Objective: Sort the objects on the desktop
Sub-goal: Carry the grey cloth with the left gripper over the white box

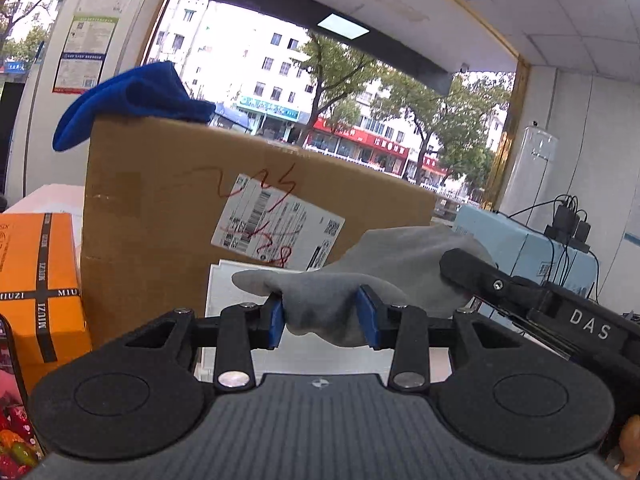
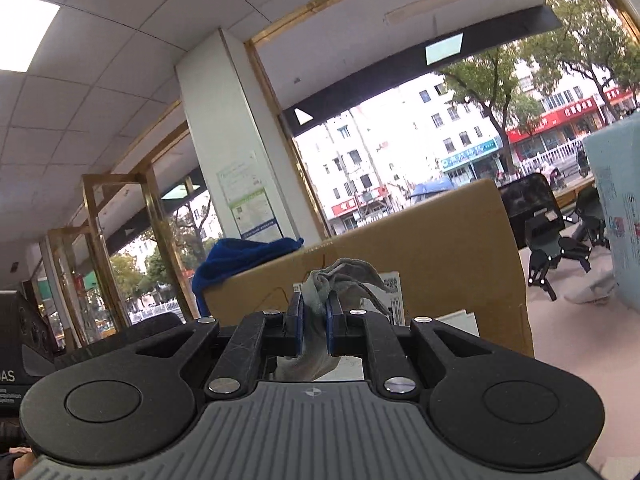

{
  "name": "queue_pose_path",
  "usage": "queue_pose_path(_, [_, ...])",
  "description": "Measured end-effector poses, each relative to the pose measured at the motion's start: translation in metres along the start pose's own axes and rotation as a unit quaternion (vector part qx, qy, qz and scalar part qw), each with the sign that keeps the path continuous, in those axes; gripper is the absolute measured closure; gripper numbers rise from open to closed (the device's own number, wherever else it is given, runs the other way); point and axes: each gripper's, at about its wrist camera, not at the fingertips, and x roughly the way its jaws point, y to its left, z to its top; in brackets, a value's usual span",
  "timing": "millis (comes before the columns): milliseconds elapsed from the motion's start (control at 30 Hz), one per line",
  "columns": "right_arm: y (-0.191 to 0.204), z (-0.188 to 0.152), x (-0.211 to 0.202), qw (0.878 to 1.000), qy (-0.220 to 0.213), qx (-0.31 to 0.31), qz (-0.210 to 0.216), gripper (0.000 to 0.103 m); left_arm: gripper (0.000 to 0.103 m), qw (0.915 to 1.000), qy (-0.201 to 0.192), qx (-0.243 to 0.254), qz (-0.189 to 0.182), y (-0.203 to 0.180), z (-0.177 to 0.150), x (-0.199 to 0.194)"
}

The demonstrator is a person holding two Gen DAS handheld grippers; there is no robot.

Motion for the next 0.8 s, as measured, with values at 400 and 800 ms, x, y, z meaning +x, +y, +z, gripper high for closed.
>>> queue_pose_path(400, [-0.012,-0.009,0.03,0.989,0.129,0.05,-0.054,0.093,0.068,0.9911,0.129,0.007,0.033,0.017,-0.029,0.041])
queue_pose_path(800, [-0.034,-0.047,0.016,0.968,0.216,0.102,-0.08,0.093,0.059,0.9731,0.226,0.02,0.04,0.023,-0.052,0.067])
